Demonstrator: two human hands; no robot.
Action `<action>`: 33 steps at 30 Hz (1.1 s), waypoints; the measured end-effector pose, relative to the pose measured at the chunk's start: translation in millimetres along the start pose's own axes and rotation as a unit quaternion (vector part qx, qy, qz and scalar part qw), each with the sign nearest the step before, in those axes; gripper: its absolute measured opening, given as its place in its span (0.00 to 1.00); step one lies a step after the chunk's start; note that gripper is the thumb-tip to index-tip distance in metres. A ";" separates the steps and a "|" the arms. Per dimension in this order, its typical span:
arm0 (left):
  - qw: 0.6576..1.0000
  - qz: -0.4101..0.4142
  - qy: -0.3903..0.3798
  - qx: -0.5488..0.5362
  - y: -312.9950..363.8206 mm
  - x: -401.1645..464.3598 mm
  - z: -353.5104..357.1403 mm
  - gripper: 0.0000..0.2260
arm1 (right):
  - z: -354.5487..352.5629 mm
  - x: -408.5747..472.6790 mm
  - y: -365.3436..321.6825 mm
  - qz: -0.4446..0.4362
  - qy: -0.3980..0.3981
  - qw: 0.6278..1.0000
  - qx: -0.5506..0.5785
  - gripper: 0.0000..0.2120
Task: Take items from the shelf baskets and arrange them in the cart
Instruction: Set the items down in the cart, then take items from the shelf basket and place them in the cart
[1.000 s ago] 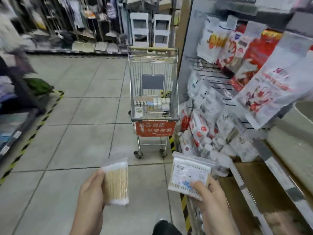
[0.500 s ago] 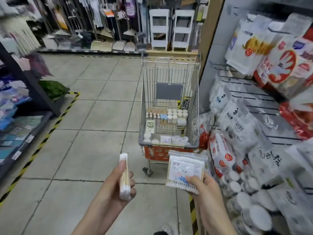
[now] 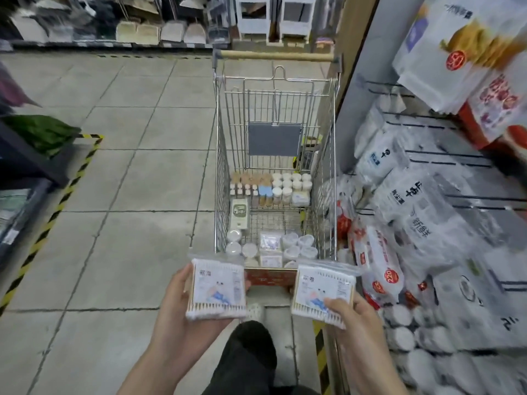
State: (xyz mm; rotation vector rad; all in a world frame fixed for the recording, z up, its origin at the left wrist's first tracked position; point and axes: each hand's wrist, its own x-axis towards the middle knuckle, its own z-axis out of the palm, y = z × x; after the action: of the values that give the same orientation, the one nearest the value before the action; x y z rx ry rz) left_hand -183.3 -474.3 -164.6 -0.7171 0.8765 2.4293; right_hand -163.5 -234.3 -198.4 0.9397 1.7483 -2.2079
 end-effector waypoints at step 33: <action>0.836 -0.126 0.244 0.475 -46.1 388.7 -64.0 0.09 | 48.2 317.2 8.0 0.116 0.073 0.989 -0.051 0.09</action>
State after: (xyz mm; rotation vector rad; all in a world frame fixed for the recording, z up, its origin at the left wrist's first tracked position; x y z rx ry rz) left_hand -432.3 -393.5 -462.5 -0.9445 1.8358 1.2814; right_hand -426.5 -204.4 -379.8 1.2388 1.6936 -1.9315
